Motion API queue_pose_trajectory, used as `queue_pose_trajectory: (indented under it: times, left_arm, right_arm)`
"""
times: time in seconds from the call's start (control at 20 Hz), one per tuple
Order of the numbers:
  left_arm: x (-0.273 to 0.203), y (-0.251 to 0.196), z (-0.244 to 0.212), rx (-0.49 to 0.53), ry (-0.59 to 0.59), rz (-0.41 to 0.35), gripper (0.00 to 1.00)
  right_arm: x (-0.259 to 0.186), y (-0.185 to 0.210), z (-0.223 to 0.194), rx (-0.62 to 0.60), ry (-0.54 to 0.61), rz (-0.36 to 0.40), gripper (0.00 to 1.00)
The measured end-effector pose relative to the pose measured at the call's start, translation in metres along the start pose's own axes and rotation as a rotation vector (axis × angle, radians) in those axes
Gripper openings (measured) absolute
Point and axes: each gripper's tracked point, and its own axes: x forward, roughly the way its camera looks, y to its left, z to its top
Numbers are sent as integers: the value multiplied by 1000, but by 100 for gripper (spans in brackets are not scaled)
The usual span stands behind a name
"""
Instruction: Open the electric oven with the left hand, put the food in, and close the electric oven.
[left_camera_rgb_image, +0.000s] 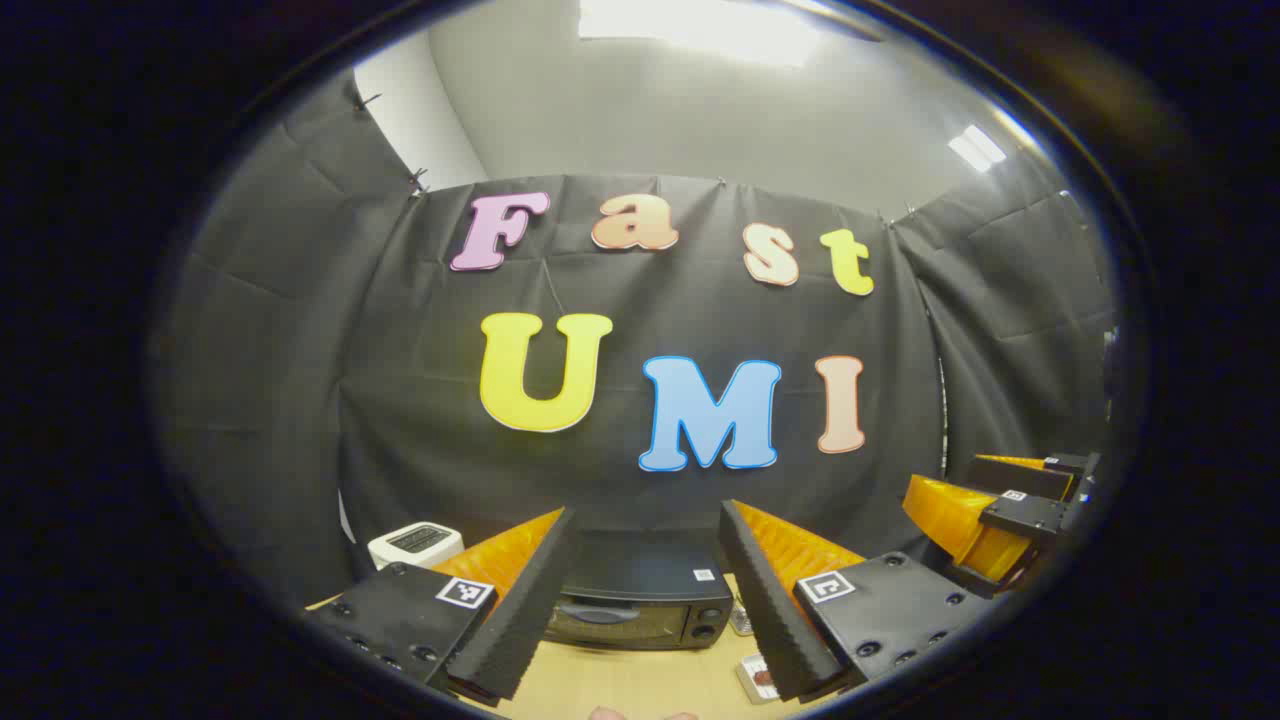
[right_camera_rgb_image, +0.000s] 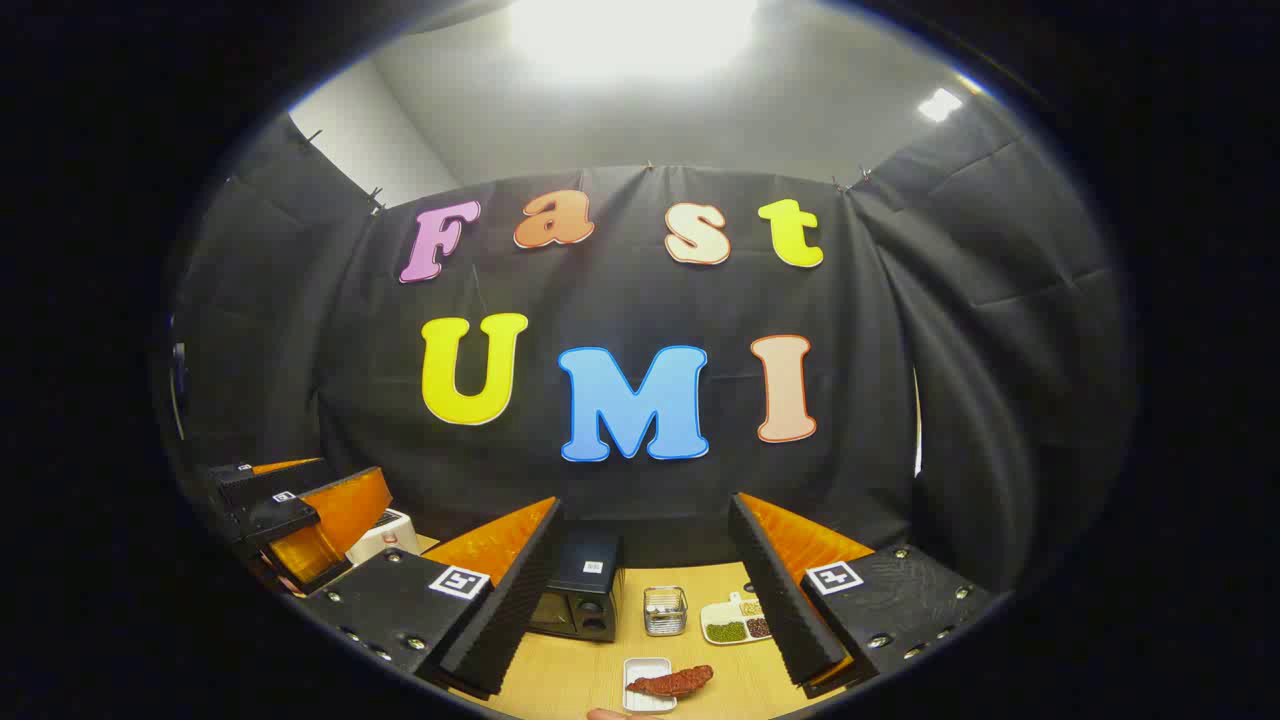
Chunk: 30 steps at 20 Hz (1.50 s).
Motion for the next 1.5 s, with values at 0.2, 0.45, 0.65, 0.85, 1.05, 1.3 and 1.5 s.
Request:
queue_pose_trajectory:
  times: [0.2, 0.45, 0.65, 0.85, 1.05, 1.3, 1.5]
  left_arm:
    - [5, -5, -2, -6, 2, -14, 95]
    - [11, -4, -7, 8, 10, -13, 94]
    - [16, -3, -7, 20, 10, -13, 94]
    - [25, 2, -20, 13, 36, -13, 95]
    - [45, 16, -57, 5, 110, 1, 95]
    - [78, 35, -101, -21, 204, 8, 99]
    - [108, 40, -140, -5, 278, -25, 99]
  right_arm:
    - [0, -8, -3, 9, 4, -9, 99]
    - [4, -15, -6, 14, 11, -23, 99]
    - [9, -16, -10, 20, 15, -27, 99]
    - [13, -15, -13, 18, 22, -25, 99]
    - [17, -15, -21, 20, 46, -24, 99]
    - [21, -18, -29, 1, 71, -27, 99]
    - [27, -21, -39, -1, 101, -35, 99]
